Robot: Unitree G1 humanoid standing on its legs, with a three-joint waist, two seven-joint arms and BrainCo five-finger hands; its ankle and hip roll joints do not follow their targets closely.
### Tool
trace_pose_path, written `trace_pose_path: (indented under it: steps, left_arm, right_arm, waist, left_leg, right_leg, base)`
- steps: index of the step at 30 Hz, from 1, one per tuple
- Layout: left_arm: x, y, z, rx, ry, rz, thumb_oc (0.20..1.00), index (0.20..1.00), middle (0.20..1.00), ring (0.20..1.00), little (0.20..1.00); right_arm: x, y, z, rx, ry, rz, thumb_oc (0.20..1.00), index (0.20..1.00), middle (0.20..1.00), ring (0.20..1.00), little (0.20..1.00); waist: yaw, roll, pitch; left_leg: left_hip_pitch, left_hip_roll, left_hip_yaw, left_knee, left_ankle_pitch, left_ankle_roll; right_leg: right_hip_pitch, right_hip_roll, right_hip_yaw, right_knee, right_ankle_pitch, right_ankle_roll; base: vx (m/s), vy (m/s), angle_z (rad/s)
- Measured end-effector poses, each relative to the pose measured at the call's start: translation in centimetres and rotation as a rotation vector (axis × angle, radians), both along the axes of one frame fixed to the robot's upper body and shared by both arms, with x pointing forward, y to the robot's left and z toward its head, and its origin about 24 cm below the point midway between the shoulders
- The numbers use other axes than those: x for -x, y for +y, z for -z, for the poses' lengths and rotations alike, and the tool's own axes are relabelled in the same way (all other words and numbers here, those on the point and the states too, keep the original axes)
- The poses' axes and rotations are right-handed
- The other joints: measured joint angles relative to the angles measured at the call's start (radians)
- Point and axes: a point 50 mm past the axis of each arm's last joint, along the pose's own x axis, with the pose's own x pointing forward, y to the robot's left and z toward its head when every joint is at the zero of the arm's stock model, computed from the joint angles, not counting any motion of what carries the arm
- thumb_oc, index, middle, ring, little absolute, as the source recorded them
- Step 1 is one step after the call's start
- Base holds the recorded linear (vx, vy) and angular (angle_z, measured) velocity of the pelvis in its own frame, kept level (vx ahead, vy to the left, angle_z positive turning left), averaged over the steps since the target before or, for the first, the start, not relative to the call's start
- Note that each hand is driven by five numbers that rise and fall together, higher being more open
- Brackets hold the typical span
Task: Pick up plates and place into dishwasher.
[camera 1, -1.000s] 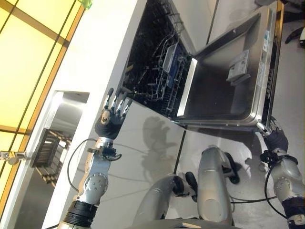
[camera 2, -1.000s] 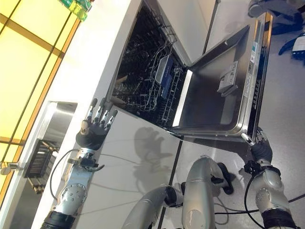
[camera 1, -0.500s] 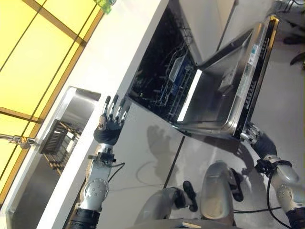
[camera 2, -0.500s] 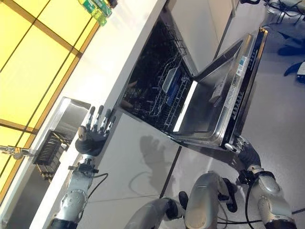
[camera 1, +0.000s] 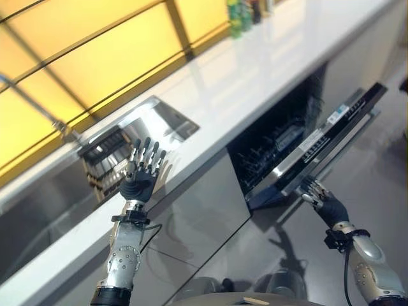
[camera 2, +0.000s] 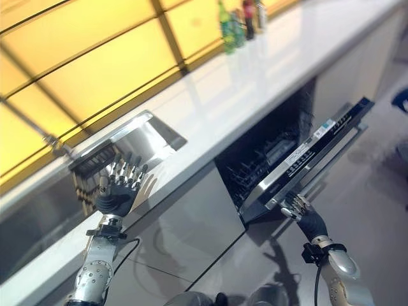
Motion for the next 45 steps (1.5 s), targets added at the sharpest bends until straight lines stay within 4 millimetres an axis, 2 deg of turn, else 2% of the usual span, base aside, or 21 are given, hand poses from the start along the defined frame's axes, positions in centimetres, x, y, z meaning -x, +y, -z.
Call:
trace_pose_path:
  steps: [2, 4, 7, 11, 14, 19, 23, 26, 28, 32, 36, 41, 45]
  left_arm:
    - [0.1, 0.8, -0.2, -0.052, 0.004, -0.010, 1.000, 1.000, 1.000, 1.000, 1.000]
    - [0.1, 1.2, -0.4, -0.083, -0.003, -0.010, 1.000, 1.000, 1.000, 1.000, 1.000]
    - [0.0, 1.4, -0.5, -0.098, -0.004, 0.009, 1.000, 1.000, 1.000, 1.000, 1.000]
    - [-0.1, 1.7, -0.8, -0.119, -0.012, 0.013, 1.000, 1.000, 1.000, 1.000, 1.000]
    - [-0.4, 1.6, -1.1, -0.150, -0.021, 0.029, 1.000, 1.000, 1.000, 1.000, 1.000]
    - [-0.8, 1.6, -1.7, -0.172, -0.038, 0.056, 1.000, 1.000, 1.000, 1.000, 1.000]
    - [-1.4, 1.5, -2.3, -0.214, -0.060, 0.066, 1.000, 1.000, 1.000, 1.000, 1.000]
    - [-1.7, 1.5, -2.7, -0.225, -0.065, 0.057, 1.000, 1.000, 1.000, 1.000, 1.000]
    - [-2.1, 1.5, -3.1, -0.259, -0.064, 0.026, 1.000, 1.000, 1.000, 1.000, 1.000]
    - [-2.9, 1.8, -4.6, -0.346, -0.087, -0.090, 1.000, 1.000, 1.000, 1.000, 1.000]
    - [-2.8, 1.5, -6.2, -0.424, -0.134, -0.180, 1.000, 1.000, 1.000, 1.000, 1.000]
    - [-3.1, 1.2, -6.9, -0.432, -0.128, -0.225, 1.000, 1.000, 1.000, 1.000, 1.000]
    - [-3.3, 1.1, -6.8, -0.418, -0.099, -0.247, 1.000, 1.000, 1.000, 1.000, 1.000]
  right_arm:
    - [-2.1, 1.5, -2.6, -0.051, -0.152, -0.029, 1.000, 1.000, 1.000, 1.000, 1.000]
    - [-3.8, 2.4, -4.8, -0.079, -0.265, -0.035, 1.000, 1.000, 1.000, 1.000, 1.000]
    - [-5.3, 3.2, -6.7, -0.096, -0.338, -0.050, 1.000, 1.000, 1.000, 1.000, 1.000]
    - [-6.1, 4.8, -7.0, -0.110, -0.342, -0.071, 1.000, 1.000, 1.000, 1.000, 1.000]
    - [-6.3, 5.6, -7.1, -0.128, -0.354, -0.059, 1.000, 1.000, 1.000, 1.000, 1.000]
    - [-6.5, 6.1, -7.0, -0.118, -0.344, -0.033, 1.000, 1.000, 1.000, 1.000, 1.000]
    - [-6.4, 6.3, -6.8, -0.082, -0.335, -0.024, 1.000, 1.000, 1.000, 1.000, 1.000]
    - [-6.4, 6.2, -7.0, -0.059, -0.343, -0.024, 1.000, 1.000, 1.000, 1.000, 1.000]
    - [-6.4, 6.0, -7.3, -0.039, -0.351, -0.028, 1.000, 1.000, 1.000, 1.000, 1.000]
    - [-6.1, 6.5, -9.1, -0.009, -0.426, -0.054, 1.000, 1.000, 1.000, 1.000, 1.000]
    - [-6.3, 7.0, -10.6, 0.020, -0.480, -0.080, 1.000, 1.000, 1.000, 1.000, 1.000]
    - [-7.1, 9.3, -12.0, 0.038, -0.530, -0.175, 1.000, 1.000, 1.000, 1.000, 1.000]
    - [-7.2, 11.3, -13.0, 0.058, -0.565, -0.254, 1.000, 1.000, 1.000, 1.000, 1.000]
  waist:
    - [0.043, -0.035, -0.032]
    - [0.062, -0.057, -0.052]
    - [0.103, -0.095, -0.068]
    - [0.132, -0.122, -0.073]
    - [0.136, -0.138, -0.066]
    - [0.132, -0.150, -0.052]
    - [0.127, -0.148, -0.043]
    - [0.098, -0.148, -0.040]
    - [0.094, -0.147, -0.039]
    - [0.093, -0.147, -0.039]
    - [0.088, -0.149, -0.038]
    - [0.105, -0.156, -0.029]
    - [0.152, -0.158, 0.001]
  left_leg:
    - [-0.001, 0.011, -0.003, -0.011, 0.001, -0.002]
    - [0.001, 0.021, -0.015, -0.017, 0.002, -0.002]
    - [-0.003, 0.025, -0.029, -0.023, 0.003, -0.002]
    - [-0.006, 0.026, -0.032, -0.032, 0.006, 0.003]
    - [-0.006, 0.023, -0.024, -0.035, 0.012, 0.012]
    - [-0.002, 0.030, -0.005, -0.046, 0.012, 0.016]
    - [0.009, 0.045, 0.025, -0.069, 0.015, 0.019]
    - [0.024, 0.046, 0.035, -0.088, 0.020, 0.024]
    - [0.035, 0.048, 0.043, -0.104, 0.026, 0.025]
    - [0.033, 0.058, 0.058, -0.123, 0.033, 0.023]
    - [0.036, 0.061, 0.055, -0.129, 0.035, 0.022]
    - [0.033, 0.070, 0.027, -0.131, 0.040, 0.012]
    - [0.016, 0.075, 0.006, -0.133, 0.051, -0.007]
  right_leg:
    - [0.018, 0.023, -0.012, -0.040, 0.011, -0.004]
    - [0.050, 0.033, -0.036, -0.083, 0.024, -0.003]
    - [0.076, 0.049, -0.043, -0.138, 0.042, 0.001]
    - [0.108, 0.058, -0.048, -0.198, 0.060, 0.013]
    - [0.123, 0.060, -0.046, -0.234, 0.071, 0.020]
    - [0.137, 0.067, -0.028, -0.286, 0.094, 0.025]
    - [0.144, 0.082, 0.001, -0.335, 0.127, 0.025]
    - [0.155, 0.083, 0.008, -0.365, 0.142, 0.028]
    - [0.168, 0.086, 0.014, -0.393, 0.157, 0.029]
    - [0.174, 0.099, 0.028, -0.434, 0.184, 0.028]
    - [0.188, 0.109, 0.026, -0.458, 0.191, 0.026]
    - [0.205, 0.121, 0.004, -0.487, 0.200, 0.016]
    - [0.213, 0.145, -0.023, -0.506, 0.209, 0.003]
  base:
    - [-0.06, -0.122, 0.21]
    - [-0.10, -0.112, 0.31]
    - [-0.10, -0.108, 0.22]
    - [-0.09, -0.096, 0.20]
    - [-0.09, -0.088, 0.22]
    - [-0.10, -0.072, -0.06]
    - [-0.14, -0.075, -0.26]
    - [-0.18, -0.060, -0.11]
    - [-0.17, -0.063, -0.11]
    - [-0.16, -0.071, -0.12]
    - [-0.15, -0.091, 0.02]
    - [-0.10, -0.081, 0.13]
    - [-0.13, 0.013, 0.19]
